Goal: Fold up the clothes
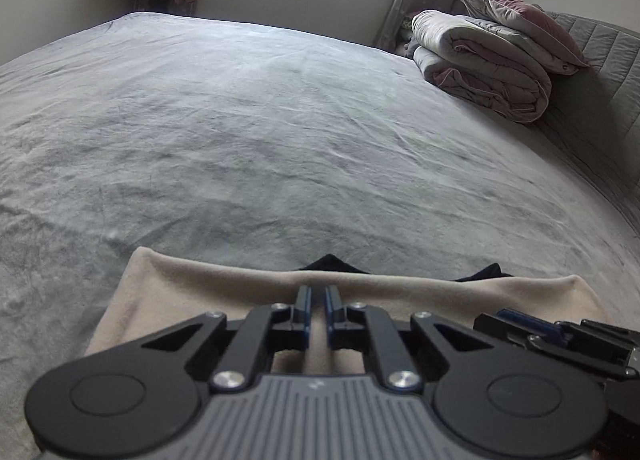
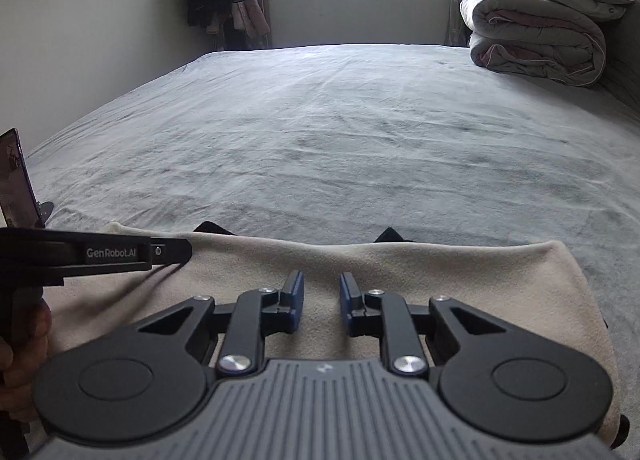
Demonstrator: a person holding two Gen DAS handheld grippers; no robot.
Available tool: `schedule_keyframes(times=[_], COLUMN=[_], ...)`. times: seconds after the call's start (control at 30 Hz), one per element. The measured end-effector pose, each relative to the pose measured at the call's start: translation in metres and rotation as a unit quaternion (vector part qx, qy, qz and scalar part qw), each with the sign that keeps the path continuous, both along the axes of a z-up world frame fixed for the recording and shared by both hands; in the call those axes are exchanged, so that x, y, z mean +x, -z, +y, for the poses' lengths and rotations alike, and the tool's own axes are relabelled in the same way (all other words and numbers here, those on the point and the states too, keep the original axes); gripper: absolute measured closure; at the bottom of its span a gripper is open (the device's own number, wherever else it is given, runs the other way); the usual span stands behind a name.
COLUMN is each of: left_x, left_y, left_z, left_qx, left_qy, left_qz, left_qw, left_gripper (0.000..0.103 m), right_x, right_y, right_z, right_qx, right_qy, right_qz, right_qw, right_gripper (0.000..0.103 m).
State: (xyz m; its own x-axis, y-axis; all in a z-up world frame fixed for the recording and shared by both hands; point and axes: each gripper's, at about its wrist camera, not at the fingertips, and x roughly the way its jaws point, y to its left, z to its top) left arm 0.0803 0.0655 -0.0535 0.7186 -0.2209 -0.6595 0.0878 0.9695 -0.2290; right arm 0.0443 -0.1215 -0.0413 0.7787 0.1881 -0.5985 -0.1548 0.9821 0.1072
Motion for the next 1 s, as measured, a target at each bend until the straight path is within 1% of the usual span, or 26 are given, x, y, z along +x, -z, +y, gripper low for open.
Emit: schedule_keyframes(times=[0.07, 0.13, 0.17, 0.23, 0.3, 0.33, 0.37, 0.4, 0.47, 0.5, 0.53, 0.57, 0.6, 0.73, 0.83, 0.9, 0.93, 0.97, 1.0], left_x=[0.008, 0.011, 0.012, 0.012, 0.012, 0.012, 0.012, 0.011, 0.007, 0.003, -0.002, -0.006, -0.011, -0.023, -0.023, -0.015, -0.01, -0.008, -0.007], left_y=[0.005, 0.007, 0.008, 0.01, 0.011, 0.011, 0.011, 0.009, 0.004, 0.001, -0.003, -0.006, -0.009, -0.017, -0.014, -0.004, 0.002, 0.005, 0.005], left_z=[0.011, 0.021, 0.023, 0.025, 0.026, 0.026, 0.026, 0.025, 0.02, 0.016, 0.012, 0.008, 0.004, -0.013, -0.029, -0.032, -0.032, -0.031, -0.027], left_qx=[-0.029, -0.052, -0.05, -0.033, -0.024, -0.023, -0.02, -0.018, -0.008, -0.001, 0.007, 0.016, 0.022, 0.036, 0.04, 0.061, 0.072, 0.082, 0.085], left_qy=[-0.01, -0.012, -0.011, -0.011, -0.007, -0.007, -0.008, -0.009, -0.013, -0.013, -0.014, -0.012, -0.006, 0.023, 0.054, 0.044, 0.035, 0.026, 0.02], left_qz=[0.004, 0.005, 0.002, -0.009, -0.018, -0.022, -0.024, -0.027, -0.037, -0.047, -0.058, -0.07, -0.081, -0.111, -0.109, -0.087, -0.075, -0.072, -0.073], left_qw=[0.9995, 0.9986, 0.9987, 0.9993, 0.9995, 0.9995, 0.9995, 0.9994, 0.9992, 0.9988, 0.9982, 0.9973, 0.9964, 0.993, 0.9918, 0.9934, 0.9939, 0.9937, 0.9935], left_gripper=[0.095, 0.095, 0.095, 0.1, 0.1, 0.1, 0.1, 0.1, 0.1, 0.095, 0.089, 0.077, 0.075, 0.074, 0.074, 0.074, 0.076, 0.076, 0.074], right_x=[0.009, 0.017, 0.021, 0.023, 0.022, 0.023, 0.023, 0.024, 0.026, 0.025, 0.022, 0.017, 0.012, -0.004, -0.008, -0.005, -0.002, 0.001, 0.004], right_y=[0.006, 0.012, 0.015, 0.018, 0.019, 0.02, 0.02, 0.02, 0.02, 0.018, 0.014, 0.01, 0.006, -0.001, 0.001, 0.007, 0.011, 0.015, 0.018], right_z=[0.0, -0.005, -0.007, -0.01, -0.012, -0.015, -0.022, -0.028, -0.039, -0.042, -0.041, -0.038, -0.034, -0.019, -0.012, -0.015, -0.021, -0.029, -0.04], right_qx=[-0.008, -0.002, 0.001, -0.001, 0.001, 0.011, 0.035, 0.061, 0.106, 0.115, 0.113, 0.102, 0.086, 0.03, -0.012, -0.033, -0.038, -0.041, -0.035], right_qy=[0.0, 0.0, 0.0, -0.006, -0.016, -0.018, -0.017, -0.016, -0.012, -0.009, -0.008, -0.012, -0.013, -0.023, -0.026, -0.018, -0.008, 0.001, 0.014], right_qz=[-0.003, -0.003, -0.003, -0.014, -0.021, -0.022, -0.019, -0.016, -0.008, -0.007, -0.009, -0.017, -0.027, -0.052, -0.064, -0.063, -0.06, -0.057, -0.057], right_qw=[1.0, 1.0, 1.0, 1.0, 1.0, 1.0, 0.999, 0.998, 0.994, 0.993, 0.993, 0.995, 0.996, 0.998, 0.998, 0.997, 0.997, 0.998, 0.998], right_gripper=[0.086, 0.09, 0.092, 0.097, 0.097, 0.097, 0.097, 0.094, 0.093, 0.093, 0.09, 0.086, 0.081, 0.08, 0.08, 0.08, 0.08, 0.08, 0.084])
